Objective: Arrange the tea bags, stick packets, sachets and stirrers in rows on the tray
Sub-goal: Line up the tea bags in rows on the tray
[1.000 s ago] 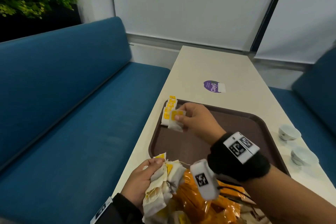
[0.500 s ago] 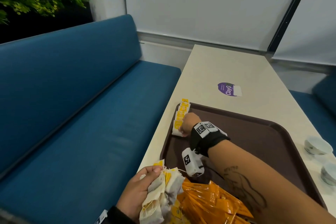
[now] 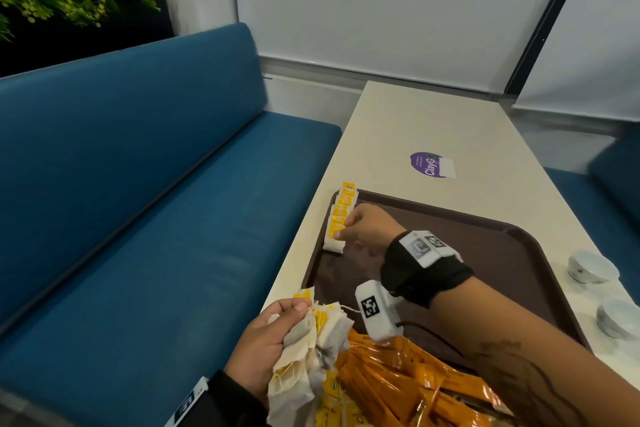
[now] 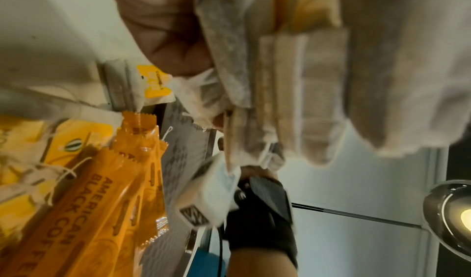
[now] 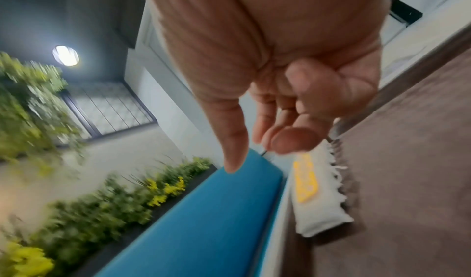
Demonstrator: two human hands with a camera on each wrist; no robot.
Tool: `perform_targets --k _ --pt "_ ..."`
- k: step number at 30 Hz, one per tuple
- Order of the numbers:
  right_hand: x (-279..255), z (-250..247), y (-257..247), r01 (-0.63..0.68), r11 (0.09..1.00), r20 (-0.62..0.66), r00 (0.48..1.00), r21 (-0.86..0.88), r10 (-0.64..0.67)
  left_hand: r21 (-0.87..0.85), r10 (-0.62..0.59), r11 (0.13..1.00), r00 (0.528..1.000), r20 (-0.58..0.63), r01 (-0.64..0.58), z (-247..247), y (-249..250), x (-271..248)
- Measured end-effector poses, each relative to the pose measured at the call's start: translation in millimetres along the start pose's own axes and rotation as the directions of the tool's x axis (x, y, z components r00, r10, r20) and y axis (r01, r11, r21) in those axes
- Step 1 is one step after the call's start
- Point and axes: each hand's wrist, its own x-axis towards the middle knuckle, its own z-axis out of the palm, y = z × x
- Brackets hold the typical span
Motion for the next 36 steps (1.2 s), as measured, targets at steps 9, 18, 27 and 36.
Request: perform_targets --k 9,18,27,36 --pt "-84 -7 4 -0.075 0.996 0.364 0.927 -0.045 0.086 0.011 -0.005 1.0 0.989 0.15 0.004 26 -9 -18" --pt "-110 -5 19 -0.183 0.958 0.324 0.94 0.221 0.104 0.103 0.037 0.993 0.975 0.217 -0.061 38 -16 -23" --pt "-97 11 28 -0.212 0.938 0.221 0.963 0.274 0.153 0.065 -0.006 0.998 0.976 0.218 -0.008 39 -17 -13" --pt "-73 -5 29 -0.163 0.955 0.168 0.978 0.247 0.123 0.049 -0.017 0.999 0.974 0.224 0.006 34 -16 10"
